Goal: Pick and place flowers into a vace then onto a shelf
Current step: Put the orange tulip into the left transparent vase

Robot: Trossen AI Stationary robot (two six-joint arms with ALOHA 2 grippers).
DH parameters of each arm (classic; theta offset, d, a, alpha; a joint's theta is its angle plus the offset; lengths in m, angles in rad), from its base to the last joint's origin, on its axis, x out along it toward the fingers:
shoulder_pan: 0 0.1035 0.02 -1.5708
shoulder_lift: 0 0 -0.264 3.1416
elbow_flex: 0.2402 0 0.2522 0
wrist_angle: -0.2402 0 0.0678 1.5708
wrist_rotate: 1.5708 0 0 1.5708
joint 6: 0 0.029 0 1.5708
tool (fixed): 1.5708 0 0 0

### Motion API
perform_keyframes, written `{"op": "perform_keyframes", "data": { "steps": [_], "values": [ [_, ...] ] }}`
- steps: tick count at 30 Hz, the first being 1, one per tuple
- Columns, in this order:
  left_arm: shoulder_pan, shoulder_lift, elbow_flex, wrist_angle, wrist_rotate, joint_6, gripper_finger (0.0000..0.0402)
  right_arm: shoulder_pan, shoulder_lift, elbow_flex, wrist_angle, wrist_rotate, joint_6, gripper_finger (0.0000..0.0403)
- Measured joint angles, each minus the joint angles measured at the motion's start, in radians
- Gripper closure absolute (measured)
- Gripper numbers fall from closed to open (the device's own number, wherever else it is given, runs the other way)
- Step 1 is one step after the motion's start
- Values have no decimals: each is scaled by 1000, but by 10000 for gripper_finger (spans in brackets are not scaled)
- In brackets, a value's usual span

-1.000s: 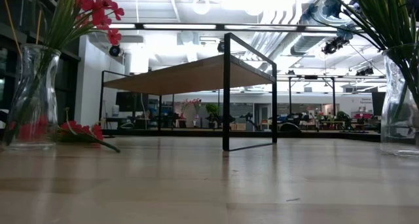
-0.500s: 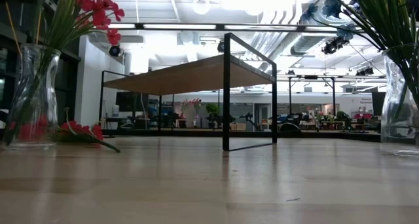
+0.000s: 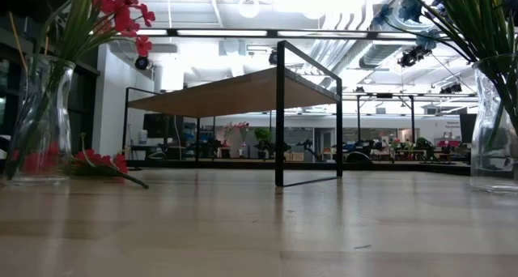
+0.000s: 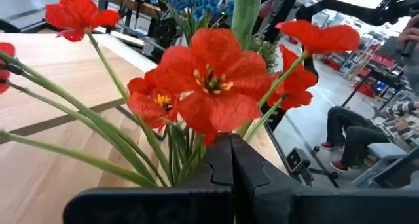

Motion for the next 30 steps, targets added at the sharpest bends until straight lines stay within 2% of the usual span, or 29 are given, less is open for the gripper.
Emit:
{"op": "perform_keyframes", "data": {
  "steps": [9, 19, 24, 30],
  "values": [
    [0, 0, 0, -36, 2, -5, 378, 0, 7, 0, 0, 0, 0, 137],
    [0, 0, 0, -35, 12, -62, 269, 0, 34, 0, 11, 0, 1, 137],
    [0, 0, 0, -27, 37, -82, 245, 0, 34, 0, 13, 0, 2, 137],
    [0, 0, 5, -37, 117, -127, 235, 0, 34, 0, 14, 0, 3, 137]
  ]
}}
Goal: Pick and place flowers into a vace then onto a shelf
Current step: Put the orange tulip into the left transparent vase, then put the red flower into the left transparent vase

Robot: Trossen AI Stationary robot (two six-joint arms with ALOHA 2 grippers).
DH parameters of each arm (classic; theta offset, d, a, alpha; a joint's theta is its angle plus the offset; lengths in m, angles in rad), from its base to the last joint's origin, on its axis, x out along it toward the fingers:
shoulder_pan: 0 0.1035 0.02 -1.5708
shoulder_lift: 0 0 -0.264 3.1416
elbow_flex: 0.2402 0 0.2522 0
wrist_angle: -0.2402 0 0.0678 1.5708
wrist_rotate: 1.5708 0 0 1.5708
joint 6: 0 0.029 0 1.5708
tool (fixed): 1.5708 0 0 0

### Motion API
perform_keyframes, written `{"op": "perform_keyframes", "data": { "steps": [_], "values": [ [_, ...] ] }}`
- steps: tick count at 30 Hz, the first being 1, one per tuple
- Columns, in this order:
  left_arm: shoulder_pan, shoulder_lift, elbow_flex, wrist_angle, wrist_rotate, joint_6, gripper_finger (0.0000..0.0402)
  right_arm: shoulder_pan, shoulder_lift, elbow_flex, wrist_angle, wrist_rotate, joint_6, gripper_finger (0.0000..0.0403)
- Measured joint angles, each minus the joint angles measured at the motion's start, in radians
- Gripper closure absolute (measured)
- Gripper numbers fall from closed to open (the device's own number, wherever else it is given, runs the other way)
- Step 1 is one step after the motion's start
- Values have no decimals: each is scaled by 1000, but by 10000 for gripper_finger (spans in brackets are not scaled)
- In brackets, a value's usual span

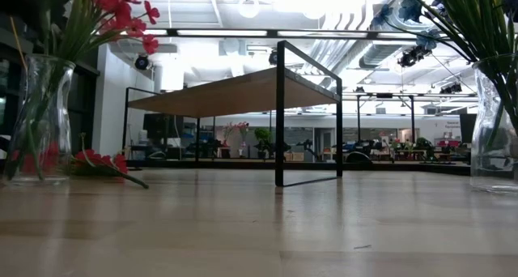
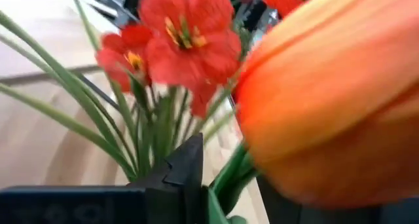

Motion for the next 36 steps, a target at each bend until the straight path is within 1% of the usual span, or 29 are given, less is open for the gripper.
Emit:
{"op": "perform_keyframes", "data": {
  "steps": [3, 5, 10, 13, 16, 21, 29, 33, 36],
  "values": [
    [0, 0, 29, -65, 30, -16, 234, 0, 0, 0, 1, 0, 0, 137],
    [0, 0, 62, -140, 31, -20, 234, 0, 0, 0, 1, 0, 0, 137],
    [0, 0, 157, -330, -50, -22, 234, 0, 0, 0, 1, 0, -1, 137],
    [0, 0, 198, -398, -90, -22, 234, 0, 0, 0, 1, 0, -2, 137],
    [0, 0, 221, -445, -86, -24, 234, 0, 0, 0, 2, 0, -3, 137],
    [0, 0, 248, -554, -74, -76, 234, 0, -1, 0, 2, 0, -3, 137],
    [0, 0, 333, -642, -62, -207, 234, 0, -2, 0, 11, 0, -3, 137],
    [0, 0, 363, -656, -64, -312, 234, 0, -3, 0, 21, 0, -8, 137],
    [0, 0, 376, -657, -63, -361, 234, 0, -3, 0, 34, 0, -30, 137]
  ]
}}
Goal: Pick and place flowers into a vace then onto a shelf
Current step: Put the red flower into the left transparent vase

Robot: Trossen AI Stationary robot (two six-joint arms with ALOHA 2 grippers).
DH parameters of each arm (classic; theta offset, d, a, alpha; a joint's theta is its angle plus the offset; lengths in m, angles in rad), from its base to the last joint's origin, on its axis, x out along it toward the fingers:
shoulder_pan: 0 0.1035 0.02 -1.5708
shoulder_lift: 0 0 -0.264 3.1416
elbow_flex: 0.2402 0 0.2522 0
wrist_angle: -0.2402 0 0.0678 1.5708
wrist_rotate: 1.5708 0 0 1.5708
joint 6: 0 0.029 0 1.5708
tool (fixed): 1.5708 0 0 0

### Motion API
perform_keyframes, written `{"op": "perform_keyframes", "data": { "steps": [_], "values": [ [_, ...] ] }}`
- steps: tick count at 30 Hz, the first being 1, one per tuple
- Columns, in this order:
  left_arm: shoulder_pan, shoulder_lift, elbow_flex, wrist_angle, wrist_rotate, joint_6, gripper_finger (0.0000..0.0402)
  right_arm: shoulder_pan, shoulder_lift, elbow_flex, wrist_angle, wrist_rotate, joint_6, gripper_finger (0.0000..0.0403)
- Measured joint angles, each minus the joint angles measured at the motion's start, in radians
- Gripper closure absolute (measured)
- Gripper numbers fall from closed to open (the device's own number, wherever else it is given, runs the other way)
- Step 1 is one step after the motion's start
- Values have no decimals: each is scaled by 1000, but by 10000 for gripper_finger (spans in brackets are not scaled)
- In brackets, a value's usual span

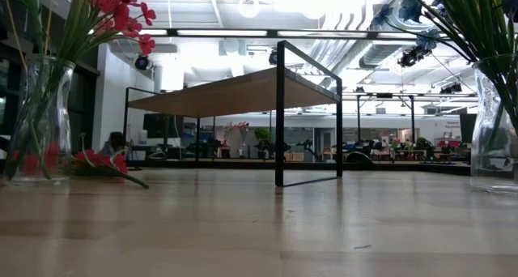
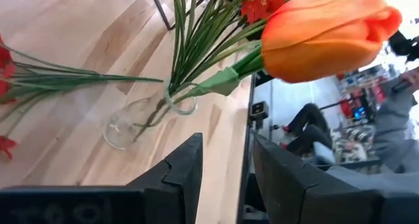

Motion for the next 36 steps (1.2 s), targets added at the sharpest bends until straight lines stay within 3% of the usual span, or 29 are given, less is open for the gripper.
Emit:
{"op": "perform_keyframes", "data": {
  "steps": [13, 24, 28, 32, 36],
  "values": [
    [0, 0, 20, -3, -24, -81, 234, 0, 0, 0, 133, -95, -78, 137],
    [0, 0, 20, -3, -84, -134, 234, -37, 19, 10, 136, -112, -16, 137],
    [0, 0, 20, -3, -105, -156, 234, -111, 73, 100, 5, -36, 84, 137],
    [0, 0, 20, -3, -114, -160, 234, -198, 152, 267, -264, 99, 243, 137],
    [0, 0, 20, -3, -118, -160, 234, -273, 246, 460, -547, 98, 386, 137]
  ]
}}
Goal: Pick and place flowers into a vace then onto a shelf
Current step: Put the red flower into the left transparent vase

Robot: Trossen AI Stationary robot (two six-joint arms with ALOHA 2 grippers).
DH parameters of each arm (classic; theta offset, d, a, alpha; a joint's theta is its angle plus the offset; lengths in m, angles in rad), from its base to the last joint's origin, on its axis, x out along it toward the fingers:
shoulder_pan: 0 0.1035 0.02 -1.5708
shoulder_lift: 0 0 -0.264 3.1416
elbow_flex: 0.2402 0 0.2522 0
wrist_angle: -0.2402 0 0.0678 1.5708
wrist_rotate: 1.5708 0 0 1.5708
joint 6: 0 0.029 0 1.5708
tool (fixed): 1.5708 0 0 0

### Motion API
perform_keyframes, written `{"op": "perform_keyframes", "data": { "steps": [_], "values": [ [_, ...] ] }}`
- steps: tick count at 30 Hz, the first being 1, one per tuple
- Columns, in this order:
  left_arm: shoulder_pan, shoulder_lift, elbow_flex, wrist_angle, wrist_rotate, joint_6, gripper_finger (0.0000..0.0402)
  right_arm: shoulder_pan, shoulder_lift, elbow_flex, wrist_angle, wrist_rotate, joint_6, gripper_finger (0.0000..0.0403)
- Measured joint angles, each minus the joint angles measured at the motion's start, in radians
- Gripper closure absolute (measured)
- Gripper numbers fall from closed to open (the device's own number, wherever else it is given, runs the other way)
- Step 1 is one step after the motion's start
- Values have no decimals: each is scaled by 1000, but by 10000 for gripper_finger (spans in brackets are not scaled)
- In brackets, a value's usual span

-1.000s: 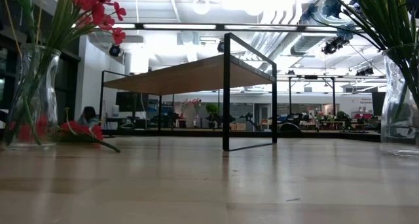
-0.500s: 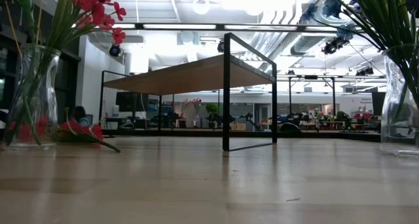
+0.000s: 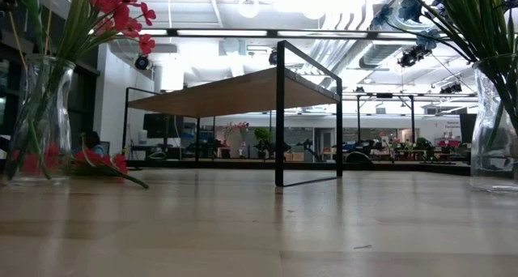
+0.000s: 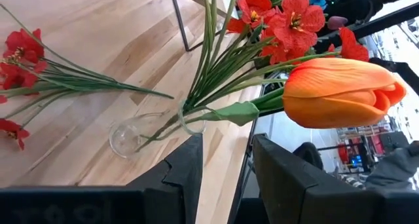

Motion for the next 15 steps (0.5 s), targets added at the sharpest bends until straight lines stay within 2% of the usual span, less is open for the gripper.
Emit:
{"op": "perform_keyframes", "data": {
  "steps": [7, 15],
  "values": [
    [0, 0, 0, 0, 0, 1, 234, -57, 171, 288, -275, 3, 42, 137],
    [0, 0, 0, 0, 32, 2, 234, -2, 324, 484, -353, 47, 37, 137]
  ]
}}
